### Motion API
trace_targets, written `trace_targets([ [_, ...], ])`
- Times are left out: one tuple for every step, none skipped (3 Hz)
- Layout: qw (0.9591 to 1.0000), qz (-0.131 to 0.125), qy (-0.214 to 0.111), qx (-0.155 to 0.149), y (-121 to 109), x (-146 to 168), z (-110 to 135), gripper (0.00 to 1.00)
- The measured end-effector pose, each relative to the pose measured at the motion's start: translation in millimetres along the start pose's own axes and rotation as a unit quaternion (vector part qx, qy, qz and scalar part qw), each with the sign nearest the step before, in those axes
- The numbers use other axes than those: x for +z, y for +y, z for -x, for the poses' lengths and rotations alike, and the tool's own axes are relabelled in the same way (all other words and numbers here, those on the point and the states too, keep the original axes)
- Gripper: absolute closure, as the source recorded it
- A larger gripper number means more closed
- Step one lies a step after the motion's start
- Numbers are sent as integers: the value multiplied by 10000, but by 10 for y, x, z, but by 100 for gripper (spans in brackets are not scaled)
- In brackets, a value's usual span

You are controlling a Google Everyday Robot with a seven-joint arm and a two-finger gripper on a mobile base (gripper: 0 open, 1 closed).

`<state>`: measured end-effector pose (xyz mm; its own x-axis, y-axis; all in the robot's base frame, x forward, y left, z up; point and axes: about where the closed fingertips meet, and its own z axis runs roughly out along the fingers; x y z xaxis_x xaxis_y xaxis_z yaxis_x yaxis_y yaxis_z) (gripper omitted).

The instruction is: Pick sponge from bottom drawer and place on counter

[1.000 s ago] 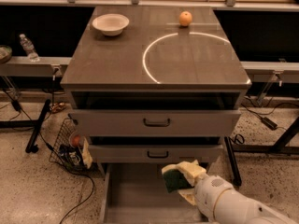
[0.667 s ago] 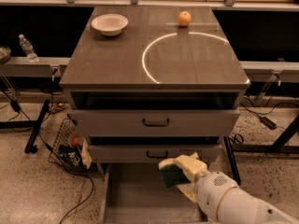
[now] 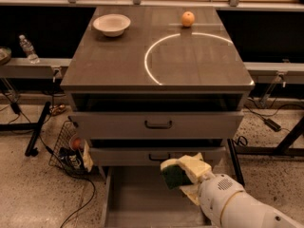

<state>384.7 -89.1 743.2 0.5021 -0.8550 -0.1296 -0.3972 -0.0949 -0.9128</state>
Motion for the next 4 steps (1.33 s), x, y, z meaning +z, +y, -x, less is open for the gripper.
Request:
trace_targets([
  [9979,-512,26,-399,-534,24,-51,100],
  [9898,-1126,-9,-868,-1302,68,-129,100],
  [9798,-1721,-49,-1014,-2145,179,-297,100],
  [9747,-2076,-135,-821,-2756,408,-488,100],
])
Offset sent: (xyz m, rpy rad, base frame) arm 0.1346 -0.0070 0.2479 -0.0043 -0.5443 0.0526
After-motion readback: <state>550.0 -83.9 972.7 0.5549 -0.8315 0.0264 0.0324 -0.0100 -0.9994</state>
